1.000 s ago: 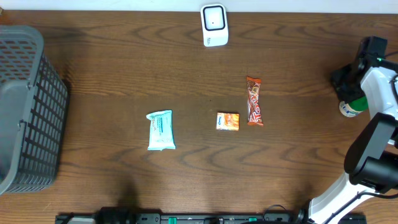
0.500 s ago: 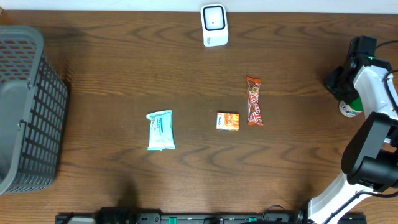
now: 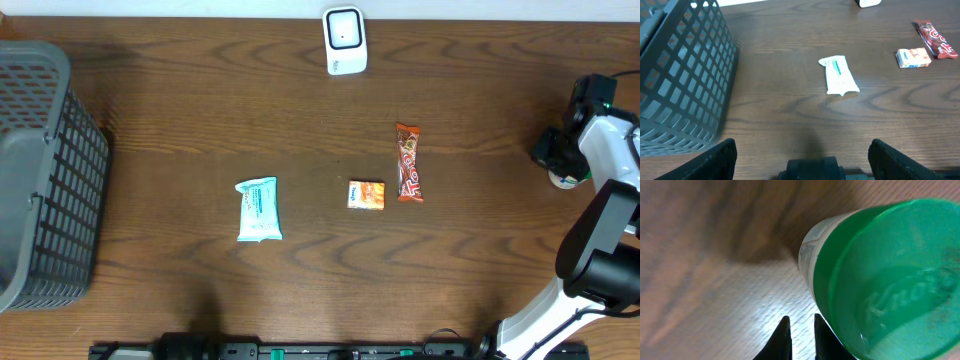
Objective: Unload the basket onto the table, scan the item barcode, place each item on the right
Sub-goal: 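Set the jar upright at the right edge and open the gripper, then move the right gripper to the red TOP chocolate bar and grasp it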
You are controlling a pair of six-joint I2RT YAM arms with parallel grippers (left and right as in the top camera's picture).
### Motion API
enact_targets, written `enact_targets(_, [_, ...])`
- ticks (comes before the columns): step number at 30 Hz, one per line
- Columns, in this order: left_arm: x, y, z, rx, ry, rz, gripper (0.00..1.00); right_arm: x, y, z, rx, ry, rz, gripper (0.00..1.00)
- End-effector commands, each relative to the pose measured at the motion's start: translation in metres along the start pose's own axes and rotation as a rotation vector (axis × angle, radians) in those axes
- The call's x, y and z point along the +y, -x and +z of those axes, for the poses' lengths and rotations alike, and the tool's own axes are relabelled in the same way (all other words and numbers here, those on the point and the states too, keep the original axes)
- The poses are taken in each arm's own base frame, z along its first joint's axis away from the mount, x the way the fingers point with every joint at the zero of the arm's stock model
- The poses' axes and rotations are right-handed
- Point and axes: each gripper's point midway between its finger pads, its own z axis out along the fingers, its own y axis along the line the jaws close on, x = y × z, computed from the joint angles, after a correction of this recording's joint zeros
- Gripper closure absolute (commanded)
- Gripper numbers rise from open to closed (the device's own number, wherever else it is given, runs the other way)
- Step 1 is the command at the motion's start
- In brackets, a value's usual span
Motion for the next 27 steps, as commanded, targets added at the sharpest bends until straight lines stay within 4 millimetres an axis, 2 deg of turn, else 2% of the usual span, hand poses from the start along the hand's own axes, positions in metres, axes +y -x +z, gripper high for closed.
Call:
enact_targets(1, [0.001, -0.001, 0.000, 0.000, 0.006, 0.012, 0.16, -0.014, 0.001, 0.005, -0.010, -0.031, -0.058, 0.89])
enact_targets(10, [0.001, -0.001, 0.000, 0.000, 0.006, 0.012, 0.16, -0.051, 0.028, 0.008, -0.097, -0.101, 0.033, 0.89])
enact_targets(15, [0.001, -0.001, 0.000, 0.000, 0.006, 0.012, 0.16, -0.070, 0.035, 0.009, -0.116, -0.136, 0.071, 0.88])
enact_targets(17, [0.001, -0.001, 0.000, 0.000, 0.006, 0.012, 0.16, -0.070, 0.037, 0.009, -0.117, -0.108, 0.082, 0.85])
enact_targets(18, [0.001, -0.001, 0.000, 0.000, 0.006, 0.012, 0.16, -0.063, 0.038, 0.008, -0.115, -0.061, 0.082, 0.81])
enact_targets(19, [0.001, -0.001, 0.000, 0.000, 0.006, 0.012, 0.16, -0.052, 0.039, 0.004, -0.112, 0.000, 0.078, 0.73])
enact_targets(20, [0.001, -0.001, 0.000, 0.000, 0.006, 0.012, 0.16, -0.039, 0.040, -0.001, -0.107, 0.073, 0.061, 0.60])
enact_targets(21, [0.001, -0.001, 0.000, 0.000, 0.006, 0.012, 0.16, -0.024, 0.041, -0.009, -0.104, 0.155, 0.031, 0.53])
enact_targets(23, [0.001, -0.001, 0.000, 0.000, 0.006, 0.012, 0.16, 0.007, 0.045, -0.032, -0.115, 0.313, -0.037, 0.42])
enact_targets(24, [0.001, -0.001, 0.000, 0.000, 0.006, 0.012, 0.16, 0.018, 0.046, -0.044, -0.125, 0.358, -0.052, 0.39])
enact_targets(25, [0.001, -0.001, 0.000, 0.000, 0.006, 0.012, 0.16, 0.031, 0.047, -0.059, -0.138, 0.399, -0.067, 0.31])
enact_targets(26, [0.001, -0.001, 0.000, 0.000, 0.006, 0.012, 0.16, 0.043, 0.046, -0.071, -0.145, 0.434, -0.076, 0.09])
enact_targets(27, [0.001, -0.001, 0.000, 0.000, 0.006, 0.012, 0.16, 0.053, 0.043, -0.081, -0.148, 0.464, -0.082, 0.01])
